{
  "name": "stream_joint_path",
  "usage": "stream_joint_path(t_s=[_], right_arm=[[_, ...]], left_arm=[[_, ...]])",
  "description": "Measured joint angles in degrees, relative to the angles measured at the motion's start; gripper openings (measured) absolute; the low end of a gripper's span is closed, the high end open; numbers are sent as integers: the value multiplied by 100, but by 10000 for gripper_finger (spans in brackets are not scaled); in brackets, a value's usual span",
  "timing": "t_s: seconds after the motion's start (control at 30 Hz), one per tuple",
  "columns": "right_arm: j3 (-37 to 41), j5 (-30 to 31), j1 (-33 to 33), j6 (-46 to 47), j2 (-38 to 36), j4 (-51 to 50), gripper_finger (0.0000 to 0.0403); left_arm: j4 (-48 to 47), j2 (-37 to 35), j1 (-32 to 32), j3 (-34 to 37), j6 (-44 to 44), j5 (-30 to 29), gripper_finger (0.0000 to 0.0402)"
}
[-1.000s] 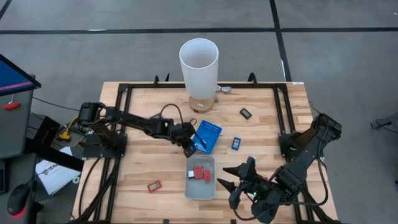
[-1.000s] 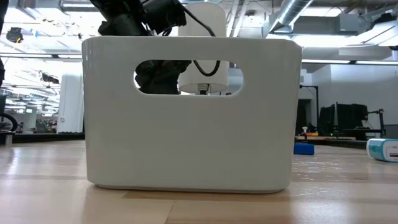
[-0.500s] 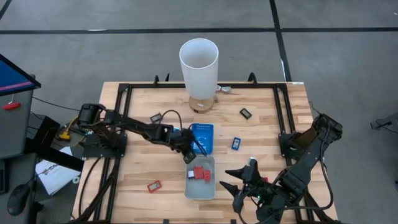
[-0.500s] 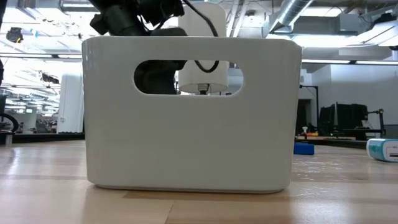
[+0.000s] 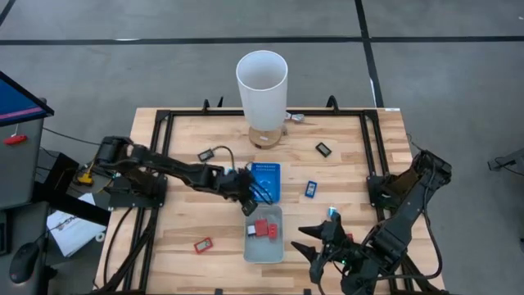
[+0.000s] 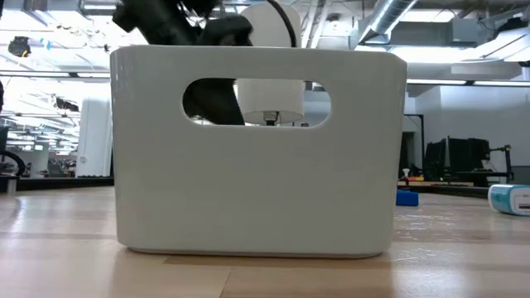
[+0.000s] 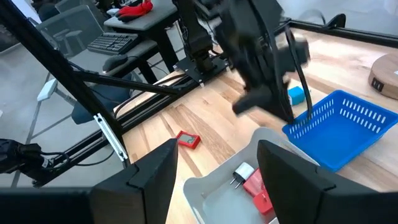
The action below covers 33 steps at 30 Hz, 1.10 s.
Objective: Pick & Place Office items
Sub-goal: Put the top blue charger adapter into the gray bin
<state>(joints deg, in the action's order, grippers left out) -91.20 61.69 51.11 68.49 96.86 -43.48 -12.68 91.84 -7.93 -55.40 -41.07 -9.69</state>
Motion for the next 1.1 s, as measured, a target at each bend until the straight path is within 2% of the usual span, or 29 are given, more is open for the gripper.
stream_joint_path(t_s=[0.17,0.23,0.3,0.4,0.5,0.6,0.67,0.73,0.8,0.87,0.93,1.03,1.1], right_arm=[[0,43,72,143,0,-64,214],[0,112,74,192,0,-109,214],[0,146,96,204,0,-115,214],[0,196,99,180,0,-115,214],[0,300,124,180,0,-103,214],[0,410,143,199,0,-104,214],[0,443,163,204,-2,-84,214],[0,444,172,204,-2,-86,214],[0,446,171,204,-1,-90,214],[0,445,159,204,-1,-94,214],[0,446,127,204,0,-94,214],[0,454,72,207,-2,-43,214],[0,454,33,208,-2,51,214]], left_arm=[[-755,-890,24,0,652,-260,0],[-1192,-1295,-39,-2,863,-18,0],[-1707,-1667,-221,-3,896,527,0],[-2336,-2145,-816,37,586,1088,0],[-2374,-2598,-1790,310,-137,1052,0],[-2249,-2843,-2901,573,-1221,568,0],[-2197,-2893,-3625,713,-1964,-34,2],[-1991,-2784,-4238,758,-2373,-739,3],[-1892,-2577,-4535,763,-2572,-1351,1],[-1696,-2281,-4441,763,-2764,-1834,1],[-1648,-1969,-4079,763,-2988,-2131,1],[-1698,-1498,-3264,763,-3245,-1967,2],[-1687,-1300,-2630,767,-3064,-1722,11]])
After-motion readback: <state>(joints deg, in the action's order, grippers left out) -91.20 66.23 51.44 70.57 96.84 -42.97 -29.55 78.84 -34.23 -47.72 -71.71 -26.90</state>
